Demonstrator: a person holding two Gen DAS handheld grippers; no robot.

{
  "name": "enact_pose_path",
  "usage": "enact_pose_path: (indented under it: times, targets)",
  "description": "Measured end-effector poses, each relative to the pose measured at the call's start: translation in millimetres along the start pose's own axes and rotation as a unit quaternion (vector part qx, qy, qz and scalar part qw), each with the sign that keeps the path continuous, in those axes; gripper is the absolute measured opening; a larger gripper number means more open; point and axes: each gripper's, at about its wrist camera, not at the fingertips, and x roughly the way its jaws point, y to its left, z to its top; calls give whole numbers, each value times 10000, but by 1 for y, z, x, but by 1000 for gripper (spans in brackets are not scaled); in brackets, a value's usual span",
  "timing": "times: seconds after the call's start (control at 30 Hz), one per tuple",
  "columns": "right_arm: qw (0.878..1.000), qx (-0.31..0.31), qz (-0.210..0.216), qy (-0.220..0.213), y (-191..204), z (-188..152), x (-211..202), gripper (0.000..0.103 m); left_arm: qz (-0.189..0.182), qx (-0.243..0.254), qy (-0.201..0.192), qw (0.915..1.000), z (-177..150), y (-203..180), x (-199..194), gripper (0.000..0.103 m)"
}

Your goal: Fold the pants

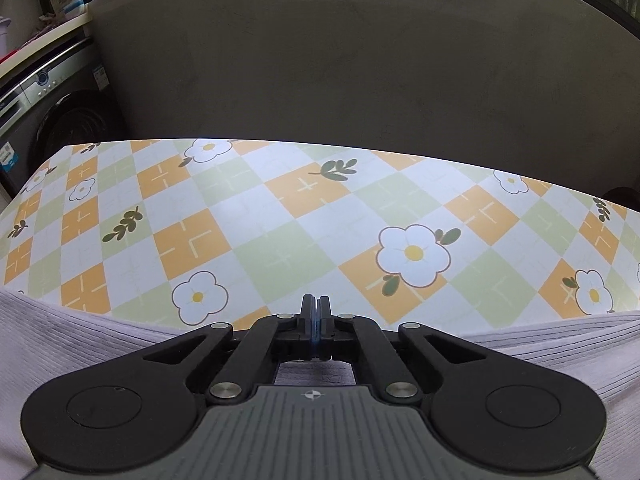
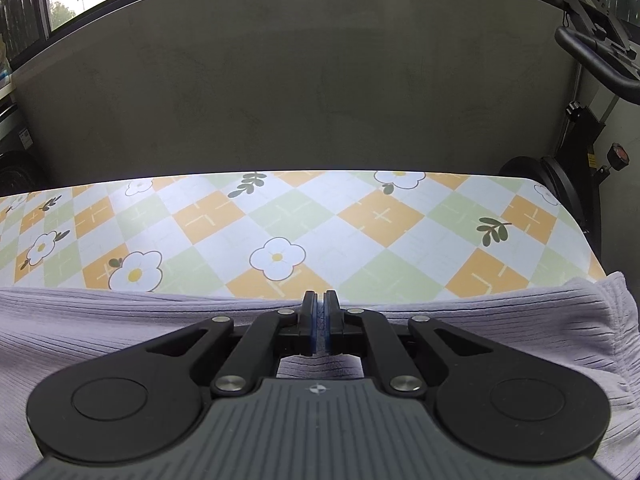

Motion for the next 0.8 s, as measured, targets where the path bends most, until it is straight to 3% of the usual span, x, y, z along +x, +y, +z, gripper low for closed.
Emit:
enact_pose_path:
  times: [0.1, 0.17, 0.2, 0.23, 0.3, 0.33, 0.47, 0.6, 0.73, 0.8]
  targets:
    - [10000, 65, 46, 42, -2, -1, -1, 4, -272, -146, 78, 9995, 1, 3, -12, 3]
    - [9999, 126, 65, 44, -3, 0, -6, 9, -585, -139, 241, 9979, 1, 3, -17, 11]
    - [9999, 134, 94, 35, -3, 0, -10, 9, -764, -142, 330, 9964, -1, 2, -22, 25]
    - [9998, 126, 151, 8, -3, 0, -14, 12, -862, -145, 380, 9954, -2, 1, -25, 48]
    - [9992, 114, 385, 18, 2, 1, -25, 14, -970, -98, 443, 9942, -6, -1, -31, 67]
    - [9988, 84, 481, 56, 4, 0, -28, 14, -1019, 1, 465, 9937, -8, -4, -32, 71]
    - [9974, -82, 677, 252, 17, -8, -33, 14, -1240, 615, 537, 9889, -12, -27, -23, 72]
    - [9976, 71, 617, 298, 17, -13, -34, 14, -1318, 1119, 407, 9841, -8, -46, -11, 71]
    - [9979, 128, 560, 303, 13, -15, -33, 14, -1787, 1697, 389, 9684, -11, -60, -6, 63]
    - [9979, 135, 549, 302, 10, -16, -34, 14, -1799, 2027, 271, 9622, -15, -64, -8, 61]
